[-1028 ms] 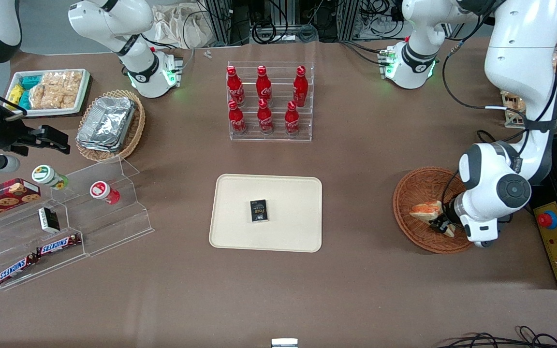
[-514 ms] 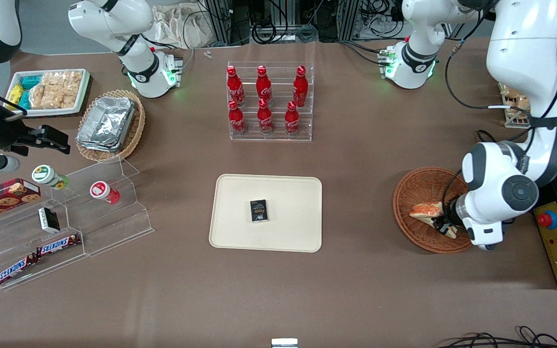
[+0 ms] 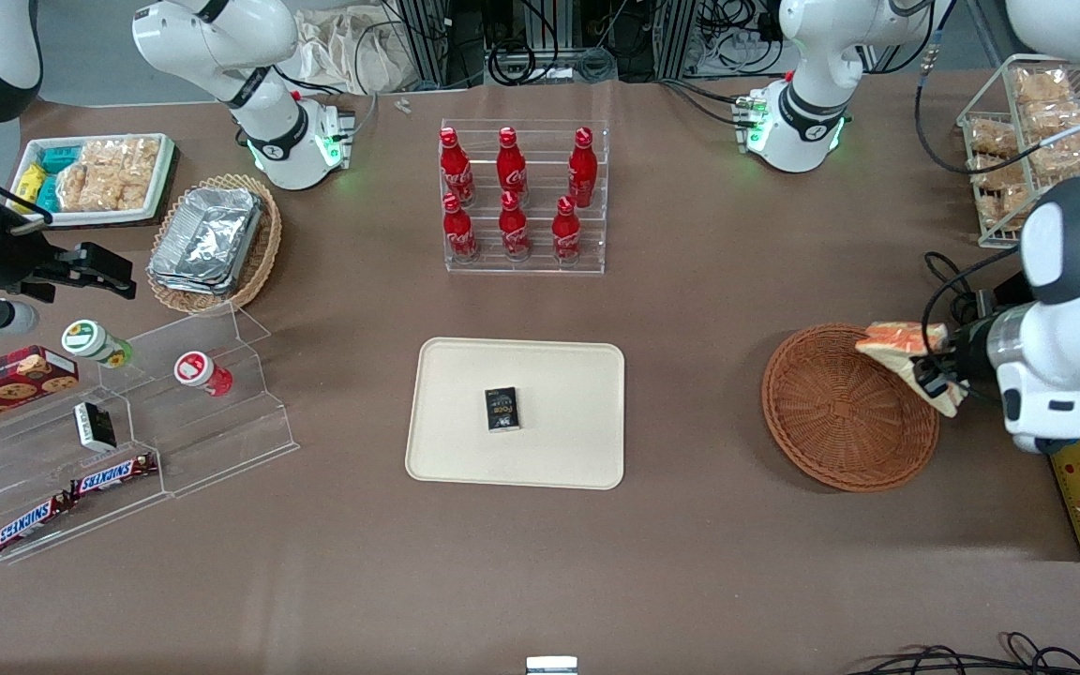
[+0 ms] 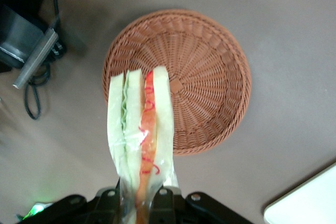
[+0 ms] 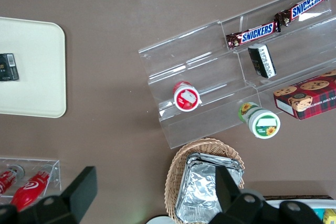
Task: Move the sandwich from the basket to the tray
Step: 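Lift the sandwich out of the basket with the left gripper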
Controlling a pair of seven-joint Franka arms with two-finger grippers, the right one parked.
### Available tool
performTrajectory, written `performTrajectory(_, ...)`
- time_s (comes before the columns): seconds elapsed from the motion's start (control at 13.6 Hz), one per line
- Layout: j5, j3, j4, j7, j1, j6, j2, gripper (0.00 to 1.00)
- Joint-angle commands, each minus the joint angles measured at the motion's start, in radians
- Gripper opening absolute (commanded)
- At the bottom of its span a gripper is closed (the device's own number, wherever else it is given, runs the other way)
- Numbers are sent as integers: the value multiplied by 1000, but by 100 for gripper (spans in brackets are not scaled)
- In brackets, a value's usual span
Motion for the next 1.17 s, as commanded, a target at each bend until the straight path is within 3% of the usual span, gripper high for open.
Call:
performTrajectory(0.0, -16, -1, -1, 128, -1, -44, -47, 0)
performTrajectory(0.15, -18, -19, -1, 141, -11, -38, -41, 0)
performTrajectory(0.73, -41, -266, -7, 140, -9, 2, -13, 0)
performTrajectory(0.88, -33, -330, -13, 140, -11, 49, 22, 6)
performTrajectory(1.1, -25, -404, -19, 132, -12, 138, 103, 3)
